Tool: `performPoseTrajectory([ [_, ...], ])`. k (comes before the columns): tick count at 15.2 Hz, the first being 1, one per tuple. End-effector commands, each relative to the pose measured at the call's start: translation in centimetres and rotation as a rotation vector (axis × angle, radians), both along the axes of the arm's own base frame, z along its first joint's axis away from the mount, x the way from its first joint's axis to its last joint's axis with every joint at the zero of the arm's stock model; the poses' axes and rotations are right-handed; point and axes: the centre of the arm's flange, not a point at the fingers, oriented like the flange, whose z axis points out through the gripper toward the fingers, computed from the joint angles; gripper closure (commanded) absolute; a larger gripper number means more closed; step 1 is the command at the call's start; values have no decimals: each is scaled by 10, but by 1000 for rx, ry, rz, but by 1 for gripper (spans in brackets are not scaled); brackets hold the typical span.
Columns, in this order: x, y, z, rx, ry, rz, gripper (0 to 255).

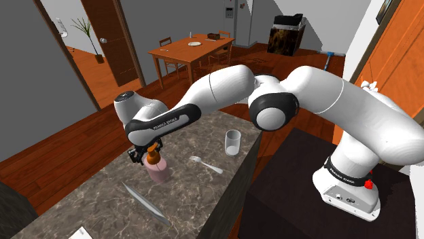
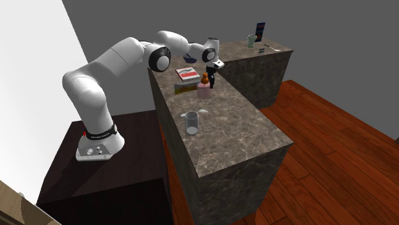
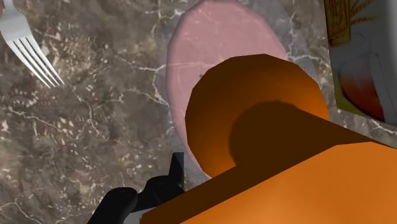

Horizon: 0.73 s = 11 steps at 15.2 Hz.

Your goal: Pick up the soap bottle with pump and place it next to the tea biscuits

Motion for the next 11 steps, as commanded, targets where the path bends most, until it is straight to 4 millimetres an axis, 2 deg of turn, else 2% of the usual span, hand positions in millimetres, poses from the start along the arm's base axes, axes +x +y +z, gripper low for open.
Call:
performPoseTrajectory([
  [1, 0, 0, 0, 0, -1, 0, 255],
  [3, 0, 0, 0, 0, -1, 0, 255],
  [4, 0, 0, 0, 0, -1, 0, 0],
  [9, 0, 0, 0, 0, -1, 0, 0],
  [11, 0, 0, 27, 0, -1, 0, 0],
])
